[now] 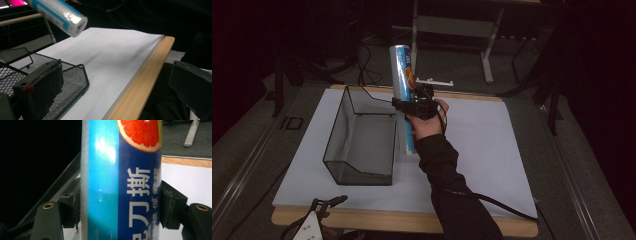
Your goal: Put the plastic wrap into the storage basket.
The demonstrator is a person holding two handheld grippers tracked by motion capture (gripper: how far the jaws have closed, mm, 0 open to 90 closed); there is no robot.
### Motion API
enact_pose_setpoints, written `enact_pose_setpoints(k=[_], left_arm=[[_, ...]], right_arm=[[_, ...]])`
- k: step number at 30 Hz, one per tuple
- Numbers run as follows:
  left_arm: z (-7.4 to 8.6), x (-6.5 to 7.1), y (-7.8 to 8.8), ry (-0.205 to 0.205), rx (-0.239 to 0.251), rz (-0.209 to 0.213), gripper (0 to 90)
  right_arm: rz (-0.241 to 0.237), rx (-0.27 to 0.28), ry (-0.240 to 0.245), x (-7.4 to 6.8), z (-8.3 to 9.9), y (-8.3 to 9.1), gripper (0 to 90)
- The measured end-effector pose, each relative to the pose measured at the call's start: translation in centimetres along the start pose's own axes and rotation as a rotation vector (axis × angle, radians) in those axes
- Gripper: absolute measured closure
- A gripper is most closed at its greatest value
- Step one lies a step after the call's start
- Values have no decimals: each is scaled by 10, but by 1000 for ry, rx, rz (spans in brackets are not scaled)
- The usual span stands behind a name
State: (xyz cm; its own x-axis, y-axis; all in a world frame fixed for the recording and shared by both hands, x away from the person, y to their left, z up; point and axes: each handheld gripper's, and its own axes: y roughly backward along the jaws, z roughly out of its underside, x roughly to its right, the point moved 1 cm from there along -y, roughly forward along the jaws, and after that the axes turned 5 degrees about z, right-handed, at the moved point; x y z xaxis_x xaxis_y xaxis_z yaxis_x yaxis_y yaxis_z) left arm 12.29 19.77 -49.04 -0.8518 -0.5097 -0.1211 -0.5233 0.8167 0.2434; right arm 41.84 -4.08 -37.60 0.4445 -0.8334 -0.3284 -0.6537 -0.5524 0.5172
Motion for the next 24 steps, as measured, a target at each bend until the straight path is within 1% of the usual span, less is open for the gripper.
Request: enact_pose_setpoints(k=[3, 4, 6, 8, 11, 13, 15, 18, 21, 24], left_arm=[[0, 0, 0, 2, 1, 0, 2], [0, 0, 0, 1, 3, 0, 2], [0, 0, 1, 2, 4, 0, 2], [0, 0, 0, 2, 3, 1, 2], [0, 0, 1, 2, 6, 2, 2], [0, -1, 1, 4, 6, 3, 2], [0, -1, 1, 4, 8, 4, 2], [0, 0, 1, 4, 8, 5, 2], [0, 0, 1, 4, 8, 6, 2], [0, 0, 0, 5, 6, 10, 2]], right_arm=[[-11, 11, -25, -8, 0, -8, 316], [-23, 13, -34, -9, 1, -10, 316], [-35, 15, -61, -12, 2, -16, 316], [-16, 27, -77, -15, 5, -22, 316], [-25, 36, -117, -18, 10, -30, 316], [-6, 43, -123, -22, 14, -35, 317], [-1, 40, -124, -25, 18, -40, 316], [-15, 24, -140, -28, 25, -48, 316], [-27, -5, -163, -26, 34, -58, 316], [-27, -27, -197, -23, 44, -68, 316]])
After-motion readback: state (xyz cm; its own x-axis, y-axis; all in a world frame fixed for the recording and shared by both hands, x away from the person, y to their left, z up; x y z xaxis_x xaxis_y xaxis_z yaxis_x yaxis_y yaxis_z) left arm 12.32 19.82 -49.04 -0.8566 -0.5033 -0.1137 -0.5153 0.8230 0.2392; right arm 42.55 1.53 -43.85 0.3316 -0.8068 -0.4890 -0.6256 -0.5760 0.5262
